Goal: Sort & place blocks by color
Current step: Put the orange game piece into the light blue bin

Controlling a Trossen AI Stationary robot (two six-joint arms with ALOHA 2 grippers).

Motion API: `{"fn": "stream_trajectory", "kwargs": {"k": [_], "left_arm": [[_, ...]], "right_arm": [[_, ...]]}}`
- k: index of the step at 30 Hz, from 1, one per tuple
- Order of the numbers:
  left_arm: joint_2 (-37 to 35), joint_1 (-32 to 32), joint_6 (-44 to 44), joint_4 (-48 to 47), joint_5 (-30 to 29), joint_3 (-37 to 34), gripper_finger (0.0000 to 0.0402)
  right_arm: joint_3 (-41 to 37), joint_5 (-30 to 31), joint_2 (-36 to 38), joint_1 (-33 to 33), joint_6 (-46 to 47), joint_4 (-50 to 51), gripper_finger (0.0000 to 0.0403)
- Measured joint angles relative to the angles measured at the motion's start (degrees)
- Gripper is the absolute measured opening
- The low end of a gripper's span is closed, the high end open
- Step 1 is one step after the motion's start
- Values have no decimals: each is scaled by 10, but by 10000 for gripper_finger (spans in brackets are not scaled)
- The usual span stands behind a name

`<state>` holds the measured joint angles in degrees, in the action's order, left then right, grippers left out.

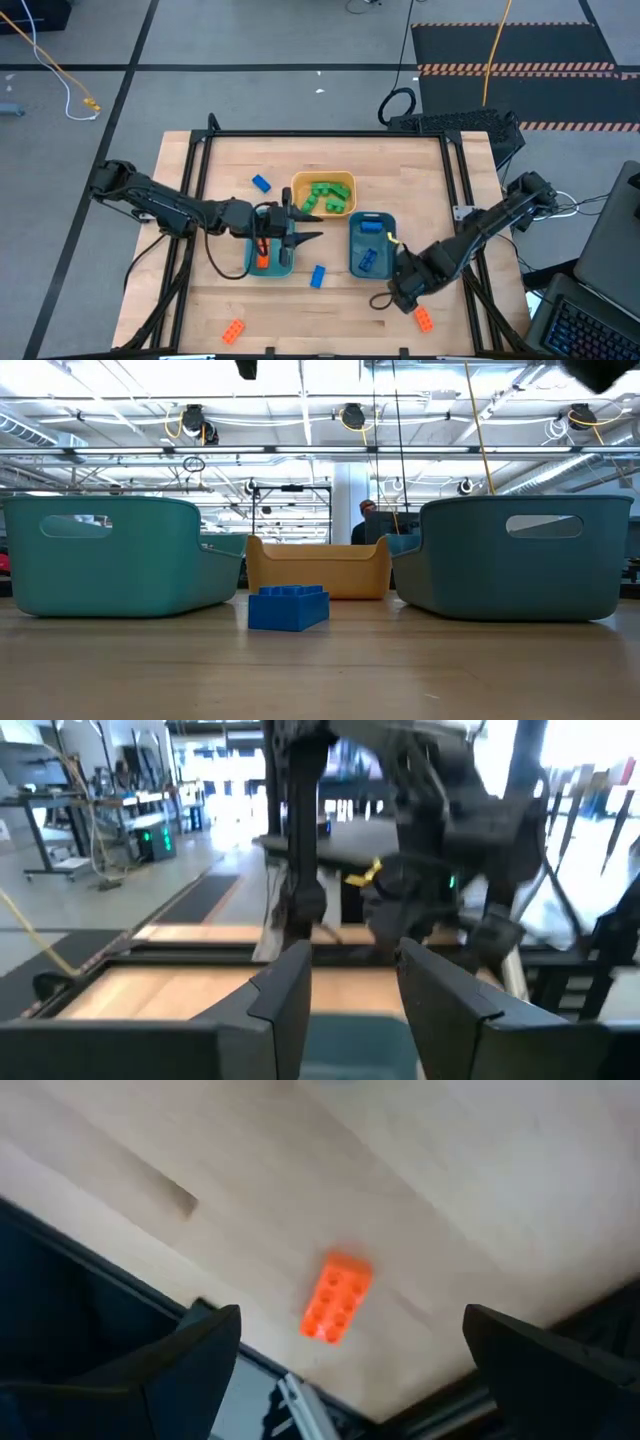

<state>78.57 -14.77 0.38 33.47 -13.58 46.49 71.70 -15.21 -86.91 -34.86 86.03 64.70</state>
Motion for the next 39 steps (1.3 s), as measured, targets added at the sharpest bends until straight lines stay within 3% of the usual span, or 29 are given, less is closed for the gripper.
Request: {"fn": "stream_trajectory", "kwargs": {"k": [4, 9, 22, 30, 39], "left_arm": [[0, -18, -7, 13, -1, 0, 150], [0, -35, -3, 17, 0, 2, 150], [0, -52, -7, 38, -26, 2, 150], [0, -66, -10, 40, -26, 2, 150], [0, -71, -4, 41, -30, 2, 149]], "right_arm": [[-1, 7, -14, -37, 112, 2, 377], [-1, 16, -50, -82, 181, 0, 377], [-1, 16, -152, -139, 182, -55, 377], [-1, 36, -175, -162, 202, -105, 374], [-1, 50, -174, -167, 231, -105, 308]]}}
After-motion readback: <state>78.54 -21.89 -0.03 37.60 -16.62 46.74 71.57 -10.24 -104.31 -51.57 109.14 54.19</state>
